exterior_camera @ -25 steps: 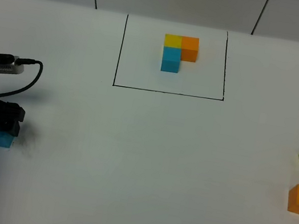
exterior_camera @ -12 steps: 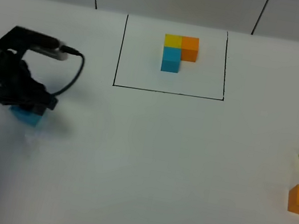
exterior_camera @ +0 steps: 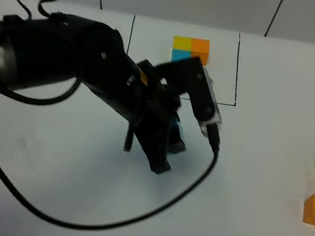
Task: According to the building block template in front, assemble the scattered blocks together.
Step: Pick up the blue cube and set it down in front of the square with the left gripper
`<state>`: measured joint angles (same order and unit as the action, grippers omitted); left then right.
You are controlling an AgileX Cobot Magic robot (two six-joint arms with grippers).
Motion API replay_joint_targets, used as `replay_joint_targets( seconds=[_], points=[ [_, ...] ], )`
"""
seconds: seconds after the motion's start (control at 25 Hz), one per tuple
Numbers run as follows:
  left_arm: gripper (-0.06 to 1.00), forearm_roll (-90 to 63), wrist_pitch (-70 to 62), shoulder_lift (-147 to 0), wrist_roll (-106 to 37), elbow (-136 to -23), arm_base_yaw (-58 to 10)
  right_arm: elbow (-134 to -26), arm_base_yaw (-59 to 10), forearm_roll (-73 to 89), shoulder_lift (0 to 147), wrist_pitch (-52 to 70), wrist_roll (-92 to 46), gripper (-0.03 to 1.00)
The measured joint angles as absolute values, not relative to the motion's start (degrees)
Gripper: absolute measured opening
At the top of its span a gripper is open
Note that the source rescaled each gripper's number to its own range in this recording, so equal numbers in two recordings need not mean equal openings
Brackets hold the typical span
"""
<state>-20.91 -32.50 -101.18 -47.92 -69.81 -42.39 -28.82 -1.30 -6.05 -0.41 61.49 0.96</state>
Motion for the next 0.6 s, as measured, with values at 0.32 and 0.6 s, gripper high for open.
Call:
replay_joint_targets(
  seconds=[0.32, 0.6],
  points=[
    [0.03, -12.9, -36.0, -107.0, -48.6, -70.0, -48.6, -28.8, -1.3, -6.1, -0.4, 61.5, 1.0, 0.00],
    [0.03, 2.7, -38.8, -110.0, -37.1, -69.9, -48.6, -28.8, -1.3, -6.1, -0.4, 61.5, 1.0, 0.00]
  ],
)
